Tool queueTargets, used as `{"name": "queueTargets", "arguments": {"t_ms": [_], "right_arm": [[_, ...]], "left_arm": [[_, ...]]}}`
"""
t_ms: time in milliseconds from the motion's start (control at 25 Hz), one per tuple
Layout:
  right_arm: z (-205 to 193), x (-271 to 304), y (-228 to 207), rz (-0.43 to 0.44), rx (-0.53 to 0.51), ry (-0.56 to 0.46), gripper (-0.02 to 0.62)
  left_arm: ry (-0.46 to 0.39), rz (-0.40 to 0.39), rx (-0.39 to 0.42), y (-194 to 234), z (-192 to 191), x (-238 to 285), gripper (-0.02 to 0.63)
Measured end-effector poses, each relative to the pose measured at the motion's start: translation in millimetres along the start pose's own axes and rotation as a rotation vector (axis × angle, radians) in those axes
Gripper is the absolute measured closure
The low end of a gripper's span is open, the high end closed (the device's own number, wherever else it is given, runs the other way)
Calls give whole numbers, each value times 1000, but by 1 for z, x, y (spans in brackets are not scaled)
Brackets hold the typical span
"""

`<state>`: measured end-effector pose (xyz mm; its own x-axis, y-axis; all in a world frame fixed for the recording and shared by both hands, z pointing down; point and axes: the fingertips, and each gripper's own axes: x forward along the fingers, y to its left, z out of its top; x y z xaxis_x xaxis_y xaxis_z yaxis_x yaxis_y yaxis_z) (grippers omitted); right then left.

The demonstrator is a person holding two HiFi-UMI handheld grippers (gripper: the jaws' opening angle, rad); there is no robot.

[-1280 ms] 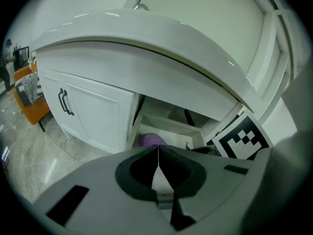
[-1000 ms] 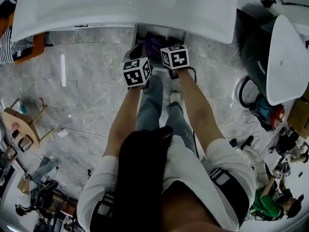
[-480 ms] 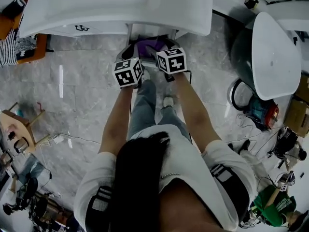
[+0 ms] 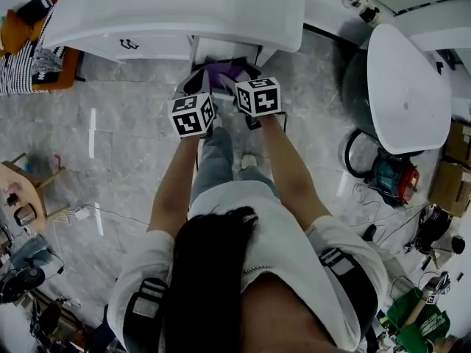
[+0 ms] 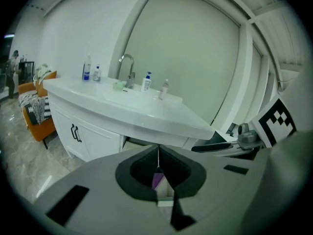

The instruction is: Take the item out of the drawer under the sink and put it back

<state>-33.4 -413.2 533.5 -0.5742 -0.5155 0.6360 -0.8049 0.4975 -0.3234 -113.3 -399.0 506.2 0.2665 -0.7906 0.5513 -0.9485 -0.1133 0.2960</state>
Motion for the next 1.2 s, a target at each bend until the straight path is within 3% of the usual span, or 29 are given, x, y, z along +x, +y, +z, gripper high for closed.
{"name": "queueTargets", "arguments": {"t_ms": [440, 720, 1040, 1120, 1200], "right_arm": [[8, -46, 26, 4, -52, -76, 264], [15, -62, 31, 3, -67, -113, 273], [13, -68, 33, -16, -67, -130, 278], [16, -69, 29, -46, -67, -145, 398], [19, -69, 27, -62, -69, -151, 430]], "left_arm": [[-32, 16, 6, -12, 3, -38, 601], [-109, -26, -1, -31, 12, -50, 601], [-111, -13, 11, -36, 14, -52, 601], [-110, -13, 13, -36, 15, -51, 601], [-107, -11, 14, -35, 15, -50, 601]]}}
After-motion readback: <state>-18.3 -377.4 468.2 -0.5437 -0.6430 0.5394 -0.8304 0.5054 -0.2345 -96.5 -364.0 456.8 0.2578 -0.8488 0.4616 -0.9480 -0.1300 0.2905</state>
